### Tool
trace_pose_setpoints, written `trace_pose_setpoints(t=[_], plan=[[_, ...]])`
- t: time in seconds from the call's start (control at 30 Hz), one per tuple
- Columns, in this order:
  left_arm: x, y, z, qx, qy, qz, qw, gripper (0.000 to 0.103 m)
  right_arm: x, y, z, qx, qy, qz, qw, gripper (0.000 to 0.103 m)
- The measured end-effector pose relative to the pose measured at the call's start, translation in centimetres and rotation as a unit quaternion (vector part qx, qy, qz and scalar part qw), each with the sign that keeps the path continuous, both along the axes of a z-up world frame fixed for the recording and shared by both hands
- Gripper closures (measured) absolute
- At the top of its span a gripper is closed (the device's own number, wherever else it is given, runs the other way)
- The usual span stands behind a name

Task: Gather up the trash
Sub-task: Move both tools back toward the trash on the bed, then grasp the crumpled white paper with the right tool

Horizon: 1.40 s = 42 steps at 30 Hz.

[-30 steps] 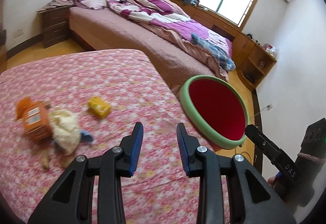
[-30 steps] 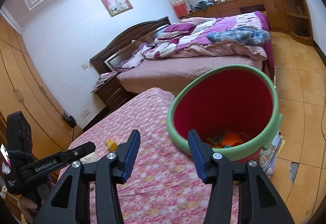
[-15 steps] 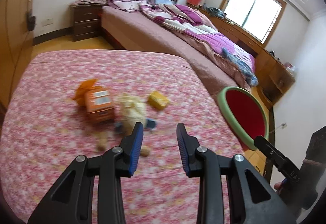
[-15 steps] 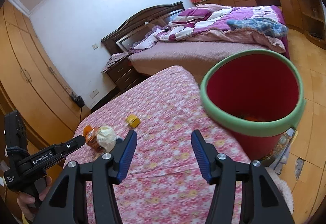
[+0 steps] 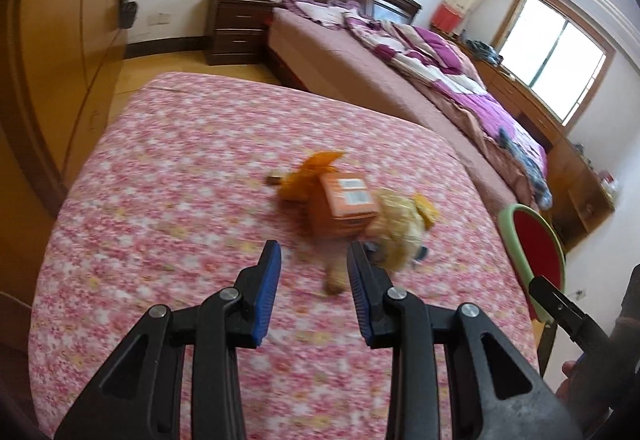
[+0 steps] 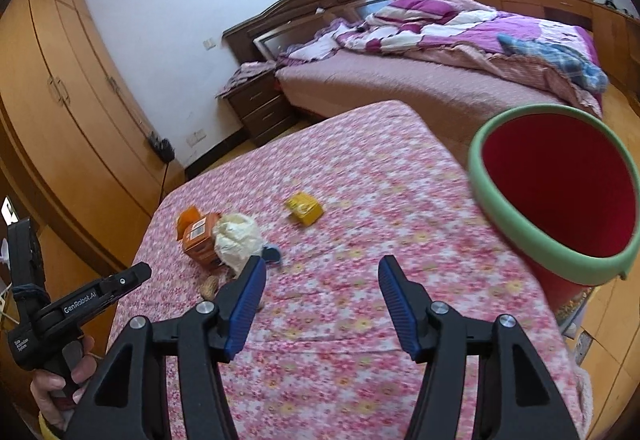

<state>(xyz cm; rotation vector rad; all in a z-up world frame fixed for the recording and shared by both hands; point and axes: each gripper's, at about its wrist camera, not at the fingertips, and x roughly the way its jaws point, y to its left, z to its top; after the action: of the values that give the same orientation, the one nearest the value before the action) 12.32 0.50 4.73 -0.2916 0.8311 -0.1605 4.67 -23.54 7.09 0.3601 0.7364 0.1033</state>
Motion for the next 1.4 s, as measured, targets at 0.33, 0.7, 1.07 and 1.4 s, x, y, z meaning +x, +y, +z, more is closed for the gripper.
trace_pose_setpoints(t=[0.33, 0.7, 1.07, 1.4], plan=[[1.0, 1.8, -1.7, 0.0, 0.015, 0.019, 0.9997, 0.062, 3.8, 4.3, -1.3, -0.006, 0.019, 0.052, 0.998, 0.038], [2.1, 3.8, -3.2, 0.006, 0.036, 0.044, 0.9983, 0.062, 8.3, 8.9, -3.0, -0.017, 0.032, 0.102, 0.994, 0.036], [2.9, 2.2, -3.3, 0.015, 0.044, 0.024, 0.9986, 0.055, 9.9, 9.2, -4.2, -0.016, 0.03, 0.113, 0.993, 0.079], [3.9, -2.3, -1.6, -0.002, 0.026, -0.029, 0.9992, 0.05, 5.3, 3.8, -0.2, 0.008, -0.038, 0.063, 0.997, 0.079]])
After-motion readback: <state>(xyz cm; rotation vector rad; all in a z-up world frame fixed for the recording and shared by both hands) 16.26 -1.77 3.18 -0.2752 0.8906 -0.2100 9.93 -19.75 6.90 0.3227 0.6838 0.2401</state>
